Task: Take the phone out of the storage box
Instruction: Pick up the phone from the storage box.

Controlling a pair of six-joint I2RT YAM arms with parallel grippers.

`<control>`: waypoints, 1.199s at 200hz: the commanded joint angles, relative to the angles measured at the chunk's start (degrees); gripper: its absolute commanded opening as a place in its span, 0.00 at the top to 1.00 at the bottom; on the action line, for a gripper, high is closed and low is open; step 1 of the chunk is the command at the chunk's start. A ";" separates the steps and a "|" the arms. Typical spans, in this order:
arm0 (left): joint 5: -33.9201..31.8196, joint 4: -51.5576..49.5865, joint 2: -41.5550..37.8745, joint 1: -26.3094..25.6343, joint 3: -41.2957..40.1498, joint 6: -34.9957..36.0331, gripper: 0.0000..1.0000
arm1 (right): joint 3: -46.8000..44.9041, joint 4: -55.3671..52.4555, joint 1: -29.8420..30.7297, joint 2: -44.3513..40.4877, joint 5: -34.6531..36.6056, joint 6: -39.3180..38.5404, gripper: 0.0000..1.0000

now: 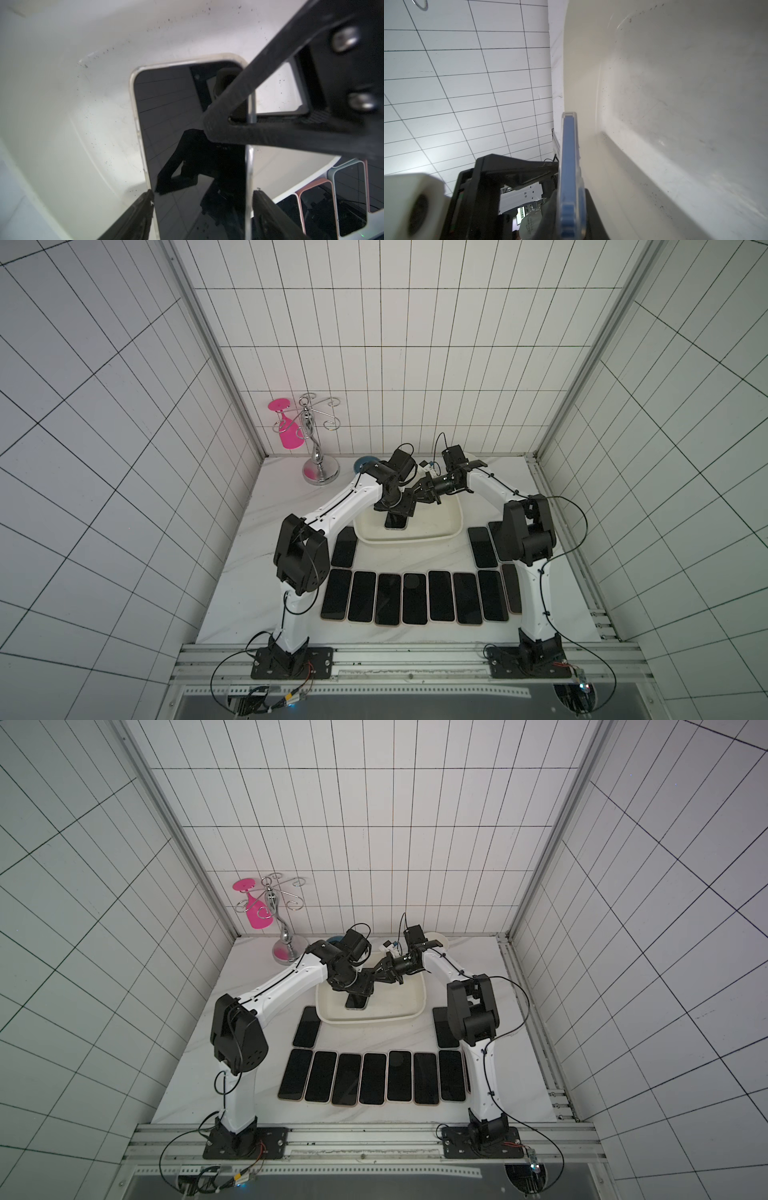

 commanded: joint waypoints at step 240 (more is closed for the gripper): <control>8.89 15.85 -11.37 12.32 -10.19 -2.16 0.02 | 23.93 -46.80 -28.04 3.02 27.91 -26.56 0.95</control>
